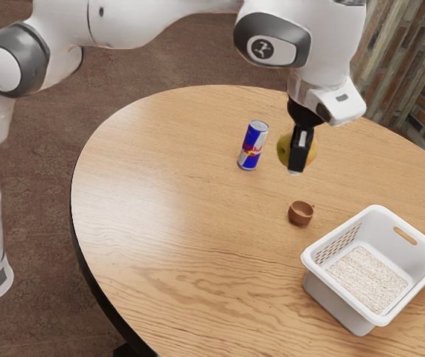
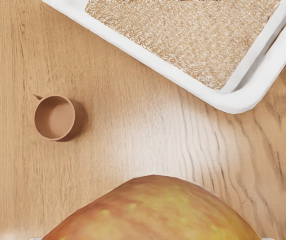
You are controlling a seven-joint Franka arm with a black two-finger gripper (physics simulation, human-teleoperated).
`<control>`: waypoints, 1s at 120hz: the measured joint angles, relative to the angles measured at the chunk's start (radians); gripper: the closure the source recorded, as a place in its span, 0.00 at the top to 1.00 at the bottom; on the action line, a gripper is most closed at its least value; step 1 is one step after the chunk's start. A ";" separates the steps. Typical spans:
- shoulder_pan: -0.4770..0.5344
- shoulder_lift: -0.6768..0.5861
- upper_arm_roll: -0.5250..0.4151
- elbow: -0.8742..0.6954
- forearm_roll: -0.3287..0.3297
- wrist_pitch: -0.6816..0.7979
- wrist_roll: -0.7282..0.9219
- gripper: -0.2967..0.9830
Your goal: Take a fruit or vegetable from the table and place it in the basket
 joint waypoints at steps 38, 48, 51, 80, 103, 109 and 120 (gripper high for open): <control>-0.024 0.012 0.046 -0.135 0.003 0.402 -0.034 0.57; -0.059 0.017 0.048 -0.162 0.006 0.499 -0.052 0.56; -0.068 0.021 0.048 -0.167 0.007 0.521 -0.057 0.56; -0.078 0.175 0.065 -0.180 0.013 0.649 -0.107 0.56; -0.082 0.248 0.090 -0.177 0.099 0.784 -0.139 0.56; -0.081 0.258 0.094 -0.176 0.115 0.814 -0.146 0.56; -0.093 0.259 0.087 -0.176 0.135 0.834 -0.163 0.56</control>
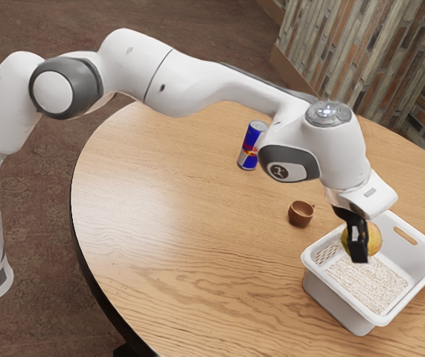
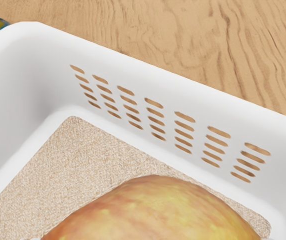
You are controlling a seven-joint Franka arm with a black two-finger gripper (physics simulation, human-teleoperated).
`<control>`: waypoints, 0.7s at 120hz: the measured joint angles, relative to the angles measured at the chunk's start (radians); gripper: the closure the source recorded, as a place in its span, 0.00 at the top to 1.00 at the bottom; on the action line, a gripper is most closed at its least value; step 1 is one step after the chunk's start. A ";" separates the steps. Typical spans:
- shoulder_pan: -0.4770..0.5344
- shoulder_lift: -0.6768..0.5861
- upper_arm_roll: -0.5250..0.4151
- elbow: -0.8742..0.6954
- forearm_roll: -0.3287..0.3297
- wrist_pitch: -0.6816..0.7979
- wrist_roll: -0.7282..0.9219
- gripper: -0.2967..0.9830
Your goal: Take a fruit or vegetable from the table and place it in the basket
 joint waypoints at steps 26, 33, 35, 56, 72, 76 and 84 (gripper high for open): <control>-0.007 0.002 0.013 -0.007 -0.044 -0.009 -0.024 0.70; -0.008 0.002 0.014 -0.006 -0.057 -0.013 -0.028 0.72; -0.008 0.002 0.014 -0.006 -0.059 -0.014 -0.029 0.72; 0.068 -0.193 0.032 0.005 -0.124 -0.220 -0.036 0.74; 0.181 -0.586 0.254 -0.247 -0.290 -0.516 -0.040 0.75; 0.185 -0.633 0.287 -0.281 -0.315 -0.567 -0.041 0.75; 0.072 -0.680 0.374 -0.308 -0.339 -0.653 -0.046 0.75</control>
